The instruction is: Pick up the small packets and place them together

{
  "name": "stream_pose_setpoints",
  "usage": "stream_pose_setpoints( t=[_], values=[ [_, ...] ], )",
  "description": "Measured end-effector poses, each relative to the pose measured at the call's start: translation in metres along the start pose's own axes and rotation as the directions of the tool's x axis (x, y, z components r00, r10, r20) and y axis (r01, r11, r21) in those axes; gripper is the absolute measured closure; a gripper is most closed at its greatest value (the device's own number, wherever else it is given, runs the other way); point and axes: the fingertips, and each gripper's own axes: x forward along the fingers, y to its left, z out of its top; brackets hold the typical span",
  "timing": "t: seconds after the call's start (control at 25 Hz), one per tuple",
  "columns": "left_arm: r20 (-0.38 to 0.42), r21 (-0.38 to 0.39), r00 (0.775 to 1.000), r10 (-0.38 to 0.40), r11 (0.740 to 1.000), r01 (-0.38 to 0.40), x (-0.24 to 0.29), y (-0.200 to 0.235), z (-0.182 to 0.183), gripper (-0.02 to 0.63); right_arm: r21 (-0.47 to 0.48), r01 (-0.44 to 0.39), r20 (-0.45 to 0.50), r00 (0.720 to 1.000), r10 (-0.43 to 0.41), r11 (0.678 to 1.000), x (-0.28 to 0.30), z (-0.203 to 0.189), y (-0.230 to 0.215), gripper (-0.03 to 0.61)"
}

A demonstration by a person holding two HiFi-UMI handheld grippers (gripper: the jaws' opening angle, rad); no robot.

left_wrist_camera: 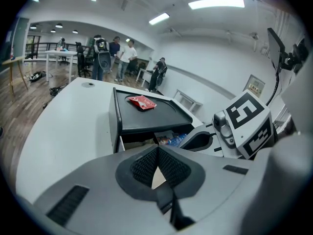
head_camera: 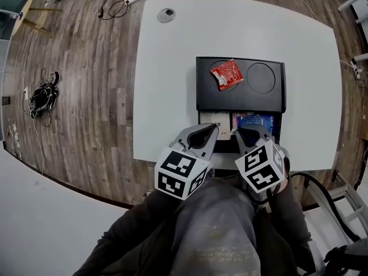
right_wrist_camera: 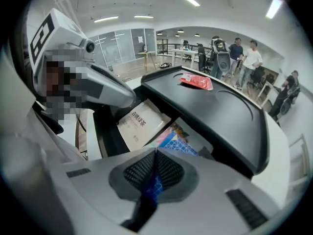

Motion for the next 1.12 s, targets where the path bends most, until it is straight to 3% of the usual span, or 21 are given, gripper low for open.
stream_pose_setpoints(
  t=[0.36,0.84,1.12],
  values=[
    [0.007,0.014,1.0,0.011,1.0,-0.011,-0.004,-0.001,0.0,0.621,-0.038,0.114,0.04,0.993,-0.113,0.993,-0.039,0.01,-0.001,0.568],
    [0.02,0.046,1.0,-0.005,0.999,0.004,-0.008,-0.013,0.003,0.621,-0.048,0.367,0.069,0.929,-0.364,0.929,-0.088,0.01,-0.029,0.541],
    [0.024,0.056,1.0,-0.019,0.998,0.017,-0.01,-0.017,0.002,0.621,0.019,0.427,0.055,0.902,-0.427,0.904,-0.108,0.003,-0.043,0.541]
  ],
)
